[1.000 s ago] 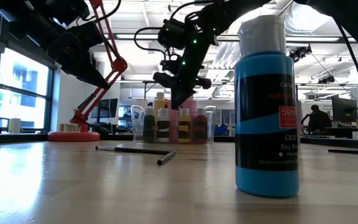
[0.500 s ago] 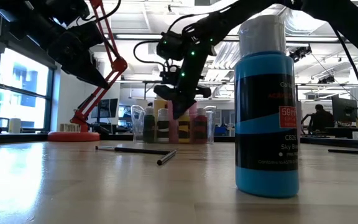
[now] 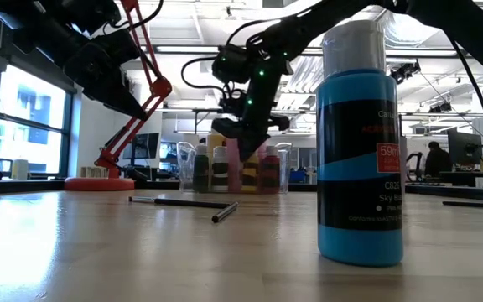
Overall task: Pick & Place Paint Supplies
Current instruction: Put the small yellow paint bottle into the transparent bin
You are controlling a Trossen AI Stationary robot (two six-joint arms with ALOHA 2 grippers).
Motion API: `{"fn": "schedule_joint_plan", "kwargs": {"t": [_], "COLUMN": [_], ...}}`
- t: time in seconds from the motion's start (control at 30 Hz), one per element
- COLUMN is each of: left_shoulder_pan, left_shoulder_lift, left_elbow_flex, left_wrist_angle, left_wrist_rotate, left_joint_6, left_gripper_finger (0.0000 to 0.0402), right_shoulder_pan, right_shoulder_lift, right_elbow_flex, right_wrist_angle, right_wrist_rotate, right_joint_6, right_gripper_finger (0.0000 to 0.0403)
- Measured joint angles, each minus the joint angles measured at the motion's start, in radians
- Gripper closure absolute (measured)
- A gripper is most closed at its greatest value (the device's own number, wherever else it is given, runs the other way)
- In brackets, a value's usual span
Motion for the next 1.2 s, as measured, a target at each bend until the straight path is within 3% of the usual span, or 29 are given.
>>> {"fn": "schedule_joint_plan", "kwargs": {"t": [0.63,0.83,1.2], "left_shoulder_pan": [0.0,0.0,0.0], "left_shoulder_lift": [0.0,0.0,0.0], "left_elbow_flex": [0.0,0.0,0.0], "left_wrist_angle": [-0.002,-0.002,-0.002], "left_wrist_rotate": [0.002,0.003,0.002], "left_joint_6": [-0.001,-0.001,0.0], "left_gripper_finger": [0.03,0.03,0.03], "right_shoulder_pan": [-0.006,-0.008,-0.014], "right_shoulder_lift": [0.0,0.0,-0.001], "right_elbow_flex": [0.0,0.0,0.0], "right_wrist_angle": [-0.046,-0.046,-0.086], "right_wrist_rotate": [0.024,-0.046,-0.082], "right_joint_6": [0.013,-0.028,-0.078], "right_gripper_finger": [0.04,0.04,0.04]}}
